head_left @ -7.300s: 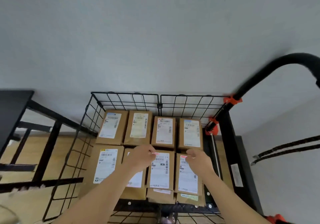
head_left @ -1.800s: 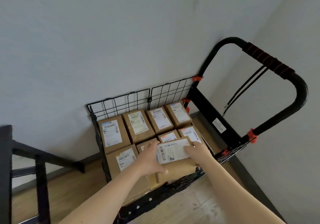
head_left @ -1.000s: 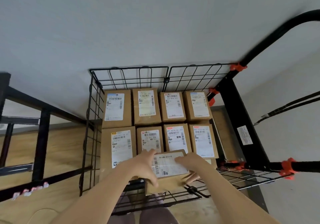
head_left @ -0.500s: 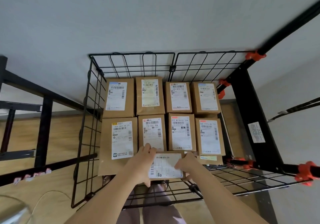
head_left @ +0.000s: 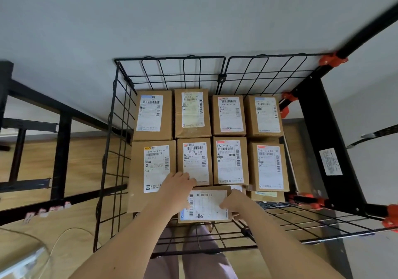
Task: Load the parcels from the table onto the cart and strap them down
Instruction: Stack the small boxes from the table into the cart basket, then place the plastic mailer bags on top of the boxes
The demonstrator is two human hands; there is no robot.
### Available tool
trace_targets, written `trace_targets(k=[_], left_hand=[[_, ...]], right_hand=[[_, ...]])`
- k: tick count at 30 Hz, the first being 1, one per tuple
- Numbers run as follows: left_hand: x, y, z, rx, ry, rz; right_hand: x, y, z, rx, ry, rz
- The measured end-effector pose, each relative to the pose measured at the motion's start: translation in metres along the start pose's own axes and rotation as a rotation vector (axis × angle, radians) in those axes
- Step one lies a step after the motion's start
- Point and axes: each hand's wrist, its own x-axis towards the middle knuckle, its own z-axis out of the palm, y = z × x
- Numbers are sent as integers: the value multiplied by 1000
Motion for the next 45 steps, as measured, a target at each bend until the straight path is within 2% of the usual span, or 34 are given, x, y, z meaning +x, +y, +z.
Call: trace_targets(k=[6, 11, 15, 22, 29, 34, 45], left_hand=[[-14, -11, -17, -105, 33, -42], [-31, -17, -48, -169, 116, -81], [-47, -24, -69, -210, 133, -135], [-73, -26, -87, -268, 171, -178], [-107, -41, -111, -291, 358, -152], [-150, -67, -127, -258, 509, -130], [-315, -159, -104, -287, 785, -266]], right_hand=[[-17, 0, -17, -87, 63, -33], [-44, -3, -37, -228, 187, -156], [-66, -7, -50, -174, 271, -253], [-85, -25, -50, -213, 301, -393], [-129, -64, -39, -151, 419, -554], [-173, -101, -15, -92, 535, -732], [-265, -196, 123, -103, 572, -1062]])
